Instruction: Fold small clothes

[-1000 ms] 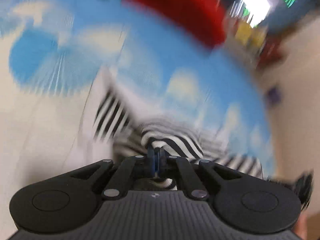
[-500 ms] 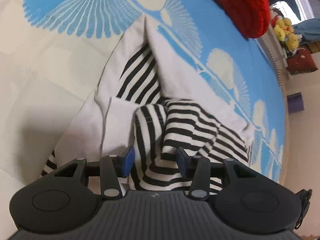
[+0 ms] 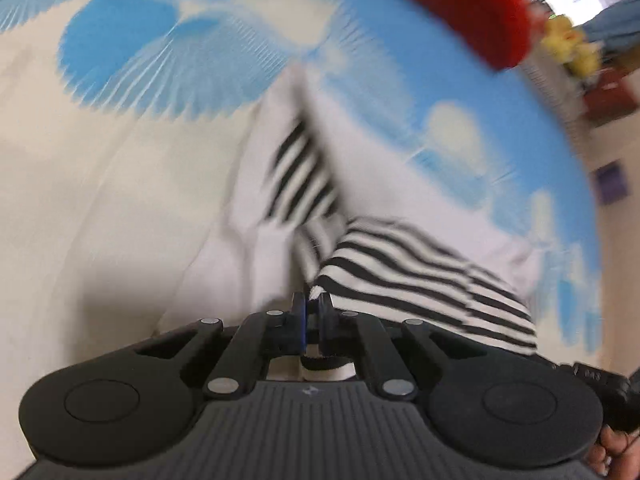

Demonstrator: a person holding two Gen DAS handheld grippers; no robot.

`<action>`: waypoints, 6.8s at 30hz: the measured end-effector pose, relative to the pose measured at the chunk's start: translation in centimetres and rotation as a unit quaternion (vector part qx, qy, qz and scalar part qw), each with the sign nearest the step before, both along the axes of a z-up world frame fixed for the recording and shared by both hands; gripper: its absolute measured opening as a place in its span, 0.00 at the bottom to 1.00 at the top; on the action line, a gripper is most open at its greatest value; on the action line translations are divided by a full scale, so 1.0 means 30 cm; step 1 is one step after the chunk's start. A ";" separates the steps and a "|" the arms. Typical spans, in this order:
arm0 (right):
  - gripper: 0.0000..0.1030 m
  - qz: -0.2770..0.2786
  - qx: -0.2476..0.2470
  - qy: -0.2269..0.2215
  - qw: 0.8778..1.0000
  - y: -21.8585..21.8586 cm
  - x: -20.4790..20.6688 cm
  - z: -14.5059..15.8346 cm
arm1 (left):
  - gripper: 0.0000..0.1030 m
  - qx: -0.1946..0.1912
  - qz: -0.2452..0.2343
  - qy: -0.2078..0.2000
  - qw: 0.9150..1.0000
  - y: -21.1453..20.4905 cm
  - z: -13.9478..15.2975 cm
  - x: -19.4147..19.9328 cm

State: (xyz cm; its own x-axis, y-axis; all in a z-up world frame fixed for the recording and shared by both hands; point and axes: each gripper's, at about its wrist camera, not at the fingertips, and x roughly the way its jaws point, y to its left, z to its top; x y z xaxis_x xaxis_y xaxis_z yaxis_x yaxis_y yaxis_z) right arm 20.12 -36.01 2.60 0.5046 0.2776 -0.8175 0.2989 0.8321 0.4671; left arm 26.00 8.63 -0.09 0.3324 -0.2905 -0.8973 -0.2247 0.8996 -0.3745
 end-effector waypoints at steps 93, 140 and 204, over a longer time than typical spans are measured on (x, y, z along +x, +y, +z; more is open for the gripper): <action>0.13 0.008 -0.105 0.025 0.994 -0.012 -0.910 -0.151 | 0.10 0.094 -0.006 -0.034 0.995 0.109 -0.013 -0.964; 0.07 0.014 0.007 -0.142 0.990 -0.193 -0.835 0.298 | 0.10 0.038 -0.084 -0.132 0.987 0.153 0.368 -0.633; 0.19 0.108 -0.277 -0.045 0.954 0.059 -0.036 -0.160 | 0.44 0.164 -0.141 -0.103 0.971 0.005 0.017 -0.094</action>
